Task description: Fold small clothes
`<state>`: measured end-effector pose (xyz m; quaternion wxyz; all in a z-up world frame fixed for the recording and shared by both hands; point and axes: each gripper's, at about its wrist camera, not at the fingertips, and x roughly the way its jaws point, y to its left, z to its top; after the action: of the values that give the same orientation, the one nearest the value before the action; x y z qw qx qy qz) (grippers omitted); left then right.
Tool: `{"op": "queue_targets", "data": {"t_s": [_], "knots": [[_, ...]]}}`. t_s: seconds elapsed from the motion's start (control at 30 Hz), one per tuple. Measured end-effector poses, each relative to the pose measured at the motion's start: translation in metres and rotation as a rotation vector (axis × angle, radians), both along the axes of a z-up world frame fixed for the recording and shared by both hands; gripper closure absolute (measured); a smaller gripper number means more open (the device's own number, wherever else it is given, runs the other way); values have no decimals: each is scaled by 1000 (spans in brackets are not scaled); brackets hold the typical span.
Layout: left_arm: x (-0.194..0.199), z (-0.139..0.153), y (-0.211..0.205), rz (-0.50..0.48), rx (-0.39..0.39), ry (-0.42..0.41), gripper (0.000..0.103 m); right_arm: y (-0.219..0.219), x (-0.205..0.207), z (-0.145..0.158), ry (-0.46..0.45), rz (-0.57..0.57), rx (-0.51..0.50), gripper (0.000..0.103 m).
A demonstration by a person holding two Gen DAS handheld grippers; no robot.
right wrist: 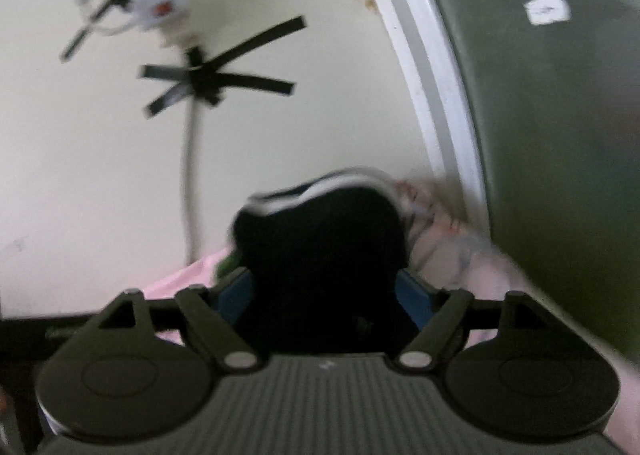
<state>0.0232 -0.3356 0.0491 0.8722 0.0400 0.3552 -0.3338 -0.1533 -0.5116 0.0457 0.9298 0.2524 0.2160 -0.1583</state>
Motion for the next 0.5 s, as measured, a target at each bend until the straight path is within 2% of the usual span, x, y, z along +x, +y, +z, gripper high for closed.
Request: {"op": "queue_targets", "data": {"t_s": [0.07, 0.13, 0.23, 0.3, 0.37, 0.5], "knots": [[-22, -4, 30, 25, 36, -31, 8, 26, -21, -5, 3, 20, 26, 27], [-41, -7, 54, 47, 71, -48, 8, 54, -44, -11, 11, 28, 48, 23], [-68, -13, 90, 94, 116, -62, 6, 88, -68, -19, 24, 11, 70, 22], [-79, -18, 109, 125, 125, -53, 6, 105, -82, -21, 19, -11, 82, 22], [-91, -21, 128, 140, 123, -41, 4, 121, -89, -19, 17, -36, 49, 21], [-115, -25, 158, 177, 122, -72, 3, 145, -99, -18, 26, -56, 18, 19]]}}
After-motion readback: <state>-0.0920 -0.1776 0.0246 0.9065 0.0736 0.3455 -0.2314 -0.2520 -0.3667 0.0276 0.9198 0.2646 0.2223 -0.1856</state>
